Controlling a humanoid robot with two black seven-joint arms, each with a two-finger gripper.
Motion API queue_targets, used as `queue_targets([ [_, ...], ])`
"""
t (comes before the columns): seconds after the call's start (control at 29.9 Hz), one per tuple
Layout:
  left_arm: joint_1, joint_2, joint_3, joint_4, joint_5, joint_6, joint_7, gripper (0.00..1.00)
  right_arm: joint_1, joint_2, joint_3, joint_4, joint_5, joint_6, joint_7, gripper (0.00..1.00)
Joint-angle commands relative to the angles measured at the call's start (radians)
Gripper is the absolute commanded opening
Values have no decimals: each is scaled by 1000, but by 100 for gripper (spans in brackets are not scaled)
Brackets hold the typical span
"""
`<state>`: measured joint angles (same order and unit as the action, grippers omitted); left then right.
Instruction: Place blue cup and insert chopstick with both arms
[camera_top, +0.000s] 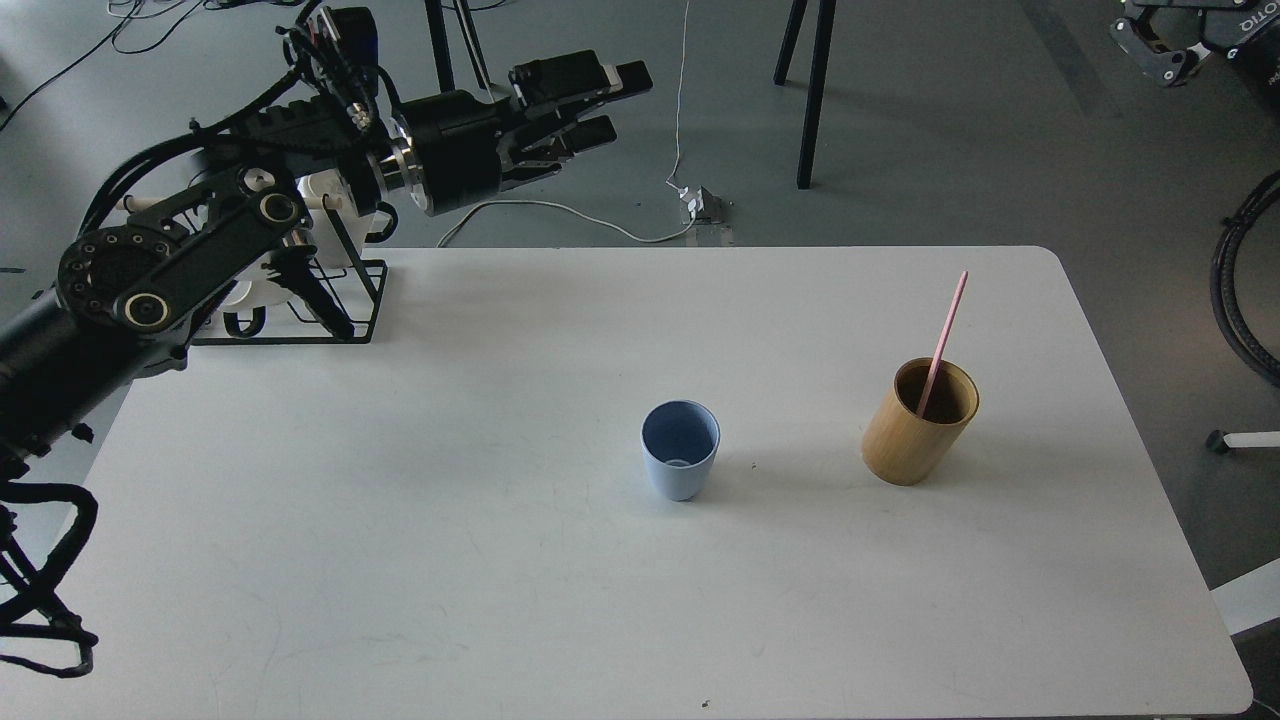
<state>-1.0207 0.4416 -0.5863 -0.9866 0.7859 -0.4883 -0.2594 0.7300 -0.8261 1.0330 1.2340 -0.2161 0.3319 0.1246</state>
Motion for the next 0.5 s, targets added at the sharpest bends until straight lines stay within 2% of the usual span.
queue_targets([
  [0.0,2,5,-10,83,-242,0,-1,100,0,-65,-71,67,-147,-34,-3,100],
  [0.27,70,3,-17,295,-716,0,-1,100,0,-258,-207,203,-486,-59,-11,99],
  [0.33,94,3,-20,310,-827,0,-1,100,0,-300,-252,235,-611,-83,-10,99],
  [0.47,148,6,-65,312,-956,0,0,100,-1,-309,-371,256,-836,-158,-13,99],
])
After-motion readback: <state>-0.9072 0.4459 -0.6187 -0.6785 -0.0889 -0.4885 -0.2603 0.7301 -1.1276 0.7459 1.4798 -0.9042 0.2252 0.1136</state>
